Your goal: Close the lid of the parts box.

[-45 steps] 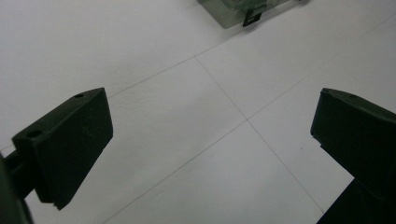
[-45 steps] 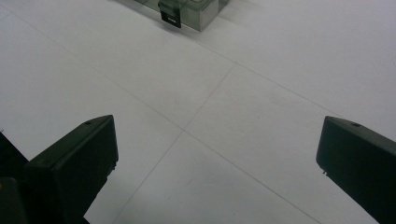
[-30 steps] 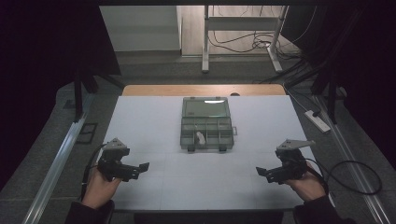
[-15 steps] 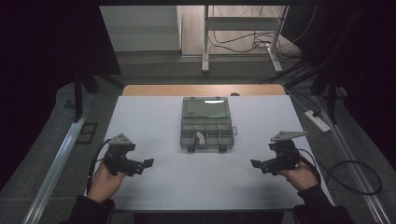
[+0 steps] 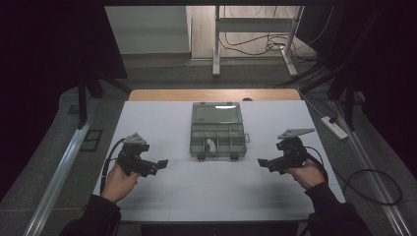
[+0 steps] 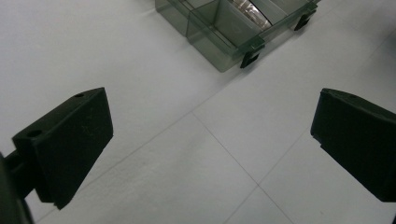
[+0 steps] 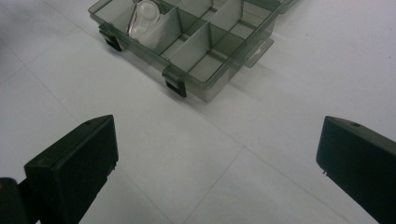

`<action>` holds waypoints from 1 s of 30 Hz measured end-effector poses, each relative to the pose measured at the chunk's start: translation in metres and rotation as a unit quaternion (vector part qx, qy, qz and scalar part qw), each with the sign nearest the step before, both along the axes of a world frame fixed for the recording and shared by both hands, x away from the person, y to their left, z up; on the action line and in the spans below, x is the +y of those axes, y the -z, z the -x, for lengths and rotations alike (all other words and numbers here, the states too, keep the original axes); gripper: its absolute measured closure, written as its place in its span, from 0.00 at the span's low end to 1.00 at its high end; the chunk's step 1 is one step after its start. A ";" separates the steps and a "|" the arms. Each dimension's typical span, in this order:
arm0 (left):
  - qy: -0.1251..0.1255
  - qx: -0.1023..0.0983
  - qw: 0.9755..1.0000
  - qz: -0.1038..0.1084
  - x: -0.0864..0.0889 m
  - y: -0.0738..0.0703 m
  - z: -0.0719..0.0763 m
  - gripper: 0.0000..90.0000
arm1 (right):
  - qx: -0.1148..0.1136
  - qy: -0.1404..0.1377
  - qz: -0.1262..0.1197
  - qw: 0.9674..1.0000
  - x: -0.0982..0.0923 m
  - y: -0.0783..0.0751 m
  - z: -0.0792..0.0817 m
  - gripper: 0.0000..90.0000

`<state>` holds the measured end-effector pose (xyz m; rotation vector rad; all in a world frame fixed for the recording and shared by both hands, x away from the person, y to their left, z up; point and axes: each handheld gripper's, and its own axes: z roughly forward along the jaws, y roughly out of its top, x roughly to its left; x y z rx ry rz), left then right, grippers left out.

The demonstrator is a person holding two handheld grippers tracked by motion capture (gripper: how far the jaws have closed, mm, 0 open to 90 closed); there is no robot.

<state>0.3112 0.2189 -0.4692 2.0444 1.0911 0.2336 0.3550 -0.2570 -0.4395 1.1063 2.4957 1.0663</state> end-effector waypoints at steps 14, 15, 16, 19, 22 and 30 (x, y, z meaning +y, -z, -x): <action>0.006 0.007 1.000 -0.008 -0.015 0.000 -0.024 0.00 | -0.003 0.006 0.005 1.000 0.012 0.002 -0.027 0.00; 0.008 0.005 1.000 -0.011 -0.016 0.000 -0.026 0.00 | -0.004 0.007 0.005 1.000 0.014 0.001 -0.029 0.00; 0.009 0.004 1.000 -0.014 -0.017 0.000 -0.028 0.00 | -0.004 0.007 0.005 1.000 0.014 0.001 -0.029 0.00; 0.010 0.000 1.000 -0.018 -0.021 0.000 -0.035 0.00 | 0.004 0.008 0.002 1.000 0.018 0.001 -0.036 0.00; 0.011 -0.002 1.000 -0.016 -0.023 0.000 -0.038 0.00 | 0.007 0.005 0.004 1.000 0.021 0.002 -0.040 0.00; 0.015 -0.006 1.000 -0.018 -0.030 -0.001 -0.051 0.00 | 0.006 0.005 0.005 1.000 0.031 0.004 -0.056 0.00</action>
